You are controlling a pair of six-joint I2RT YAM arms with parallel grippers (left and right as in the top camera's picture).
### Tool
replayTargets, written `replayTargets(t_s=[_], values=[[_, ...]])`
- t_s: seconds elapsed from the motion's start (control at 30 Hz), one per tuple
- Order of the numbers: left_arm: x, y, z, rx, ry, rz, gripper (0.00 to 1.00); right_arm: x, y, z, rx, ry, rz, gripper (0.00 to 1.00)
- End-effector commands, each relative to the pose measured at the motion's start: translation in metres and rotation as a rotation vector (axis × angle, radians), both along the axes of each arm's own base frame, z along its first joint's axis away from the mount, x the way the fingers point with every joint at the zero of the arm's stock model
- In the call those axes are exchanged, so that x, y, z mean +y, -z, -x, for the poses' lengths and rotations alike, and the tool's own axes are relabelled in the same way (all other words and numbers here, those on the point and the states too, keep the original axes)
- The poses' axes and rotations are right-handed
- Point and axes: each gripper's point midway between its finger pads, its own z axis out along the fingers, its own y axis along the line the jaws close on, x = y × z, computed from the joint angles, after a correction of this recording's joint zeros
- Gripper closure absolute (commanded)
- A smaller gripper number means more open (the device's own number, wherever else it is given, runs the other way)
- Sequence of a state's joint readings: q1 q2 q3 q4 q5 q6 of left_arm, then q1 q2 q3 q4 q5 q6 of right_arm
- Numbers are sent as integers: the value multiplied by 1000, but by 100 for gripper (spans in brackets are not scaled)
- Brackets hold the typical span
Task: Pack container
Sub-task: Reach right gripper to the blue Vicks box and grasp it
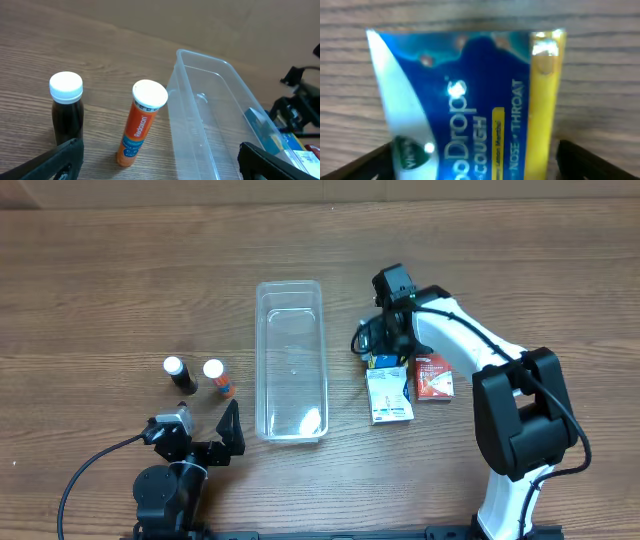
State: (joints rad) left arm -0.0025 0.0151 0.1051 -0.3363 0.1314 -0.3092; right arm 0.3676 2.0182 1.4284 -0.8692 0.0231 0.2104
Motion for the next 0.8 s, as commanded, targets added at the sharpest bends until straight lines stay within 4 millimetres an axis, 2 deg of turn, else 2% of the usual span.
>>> replayTargets(t_s=[0.0, 0.07, 0.1, 0.13, 0.17, 0.3, 0.43, 0.6, 0.67, 0.7, 0.77], values=[[-2, -1, 0, -7, 9, 11, 0, 18, -78, -30, -178, -10, -51, 15], [-2, -1, 0, -7, 9, 11, 0, 30, -102, -32, -229, -32, -74, 18], [-2, -1, 0, -7, 9, 11, 0, 33, -109, -32, -247, -39, -78, 15], [-2, -1, 0, -7, 9, 11, 0, 34, -113, -33, -261, -40, -73, 5], [-2, -1, 0, -7, 9, 11, 0, 32, -113, -34, -270, -36, -59, 0], [-2, -1, 0, -7, 9, 11, 0, 16, -105, -35, -262, -7, -13, 0], [-2, -1, 0, -7, 9, 11, 0, -1, -78, -32, -196, 18, -34, 0], [-2, -1, 0, -7, 9, 11, 0, -13, -21, -14, -52, 33, -21, 0], [-2, -1, 0, -7, 9, 11, 0, -4, -4, -8, -9, -44, -58, 0], [-2, -1, 0, -7, 9, 11, 0, 8, 2, -4, 10, -90, -103, 0], [-2, -1, 0, -7, 9, 11, 0, 13, 4, -4, 11, -100, -113, 0]])
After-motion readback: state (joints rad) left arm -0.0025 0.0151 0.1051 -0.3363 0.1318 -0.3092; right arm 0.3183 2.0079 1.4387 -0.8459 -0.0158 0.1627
